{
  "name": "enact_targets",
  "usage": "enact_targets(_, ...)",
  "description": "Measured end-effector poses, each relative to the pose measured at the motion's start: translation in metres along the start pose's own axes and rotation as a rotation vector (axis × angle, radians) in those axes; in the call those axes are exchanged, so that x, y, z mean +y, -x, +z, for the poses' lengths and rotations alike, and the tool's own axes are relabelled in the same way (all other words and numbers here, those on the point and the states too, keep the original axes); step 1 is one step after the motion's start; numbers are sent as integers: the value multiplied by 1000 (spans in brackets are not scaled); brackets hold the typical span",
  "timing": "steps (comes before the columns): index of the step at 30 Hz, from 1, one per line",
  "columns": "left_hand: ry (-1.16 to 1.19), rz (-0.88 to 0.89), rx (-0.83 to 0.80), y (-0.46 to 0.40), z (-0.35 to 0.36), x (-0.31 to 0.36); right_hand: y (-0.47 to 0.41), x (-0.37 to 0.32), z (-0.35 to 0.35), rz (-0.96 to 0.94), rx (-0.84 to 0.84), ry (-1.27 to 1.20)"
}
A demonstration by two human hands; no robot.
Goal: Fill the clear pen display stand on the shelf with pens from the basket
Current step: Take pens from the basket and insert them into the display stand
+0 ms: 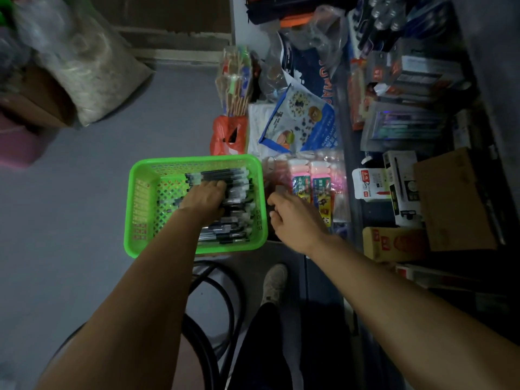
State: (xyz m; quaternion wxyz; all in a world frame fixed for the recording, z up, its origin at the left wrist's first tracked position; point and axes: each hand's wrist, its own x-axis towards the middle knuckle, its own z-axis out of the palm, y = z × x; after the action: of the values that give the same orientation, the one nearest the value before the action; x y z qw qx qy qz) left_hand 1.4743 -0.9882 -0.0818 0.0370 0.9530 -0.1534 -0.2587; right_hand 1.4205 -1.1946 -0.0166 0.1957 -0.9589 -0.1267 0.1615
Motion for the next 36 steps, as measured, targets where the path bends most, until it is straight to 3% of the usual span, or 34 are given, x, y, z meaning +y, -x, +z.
enact_targets(7, 106, -47, 25, 19, -17, 11, 8, -4, -15, 21, -10, 31)
enact_targets(19, 141, 32, 245, 77, -96, 26, 45, -42, -83, -9, 98, 163)
enact_targets(27, 78, 183, 432, 139, -187, 90, 111, -70, -172, 45, 299, 191)
enact_targets(36, 198, 455, 602, 201, -262, 172, 214, -84, -260, 140, 619, 202)
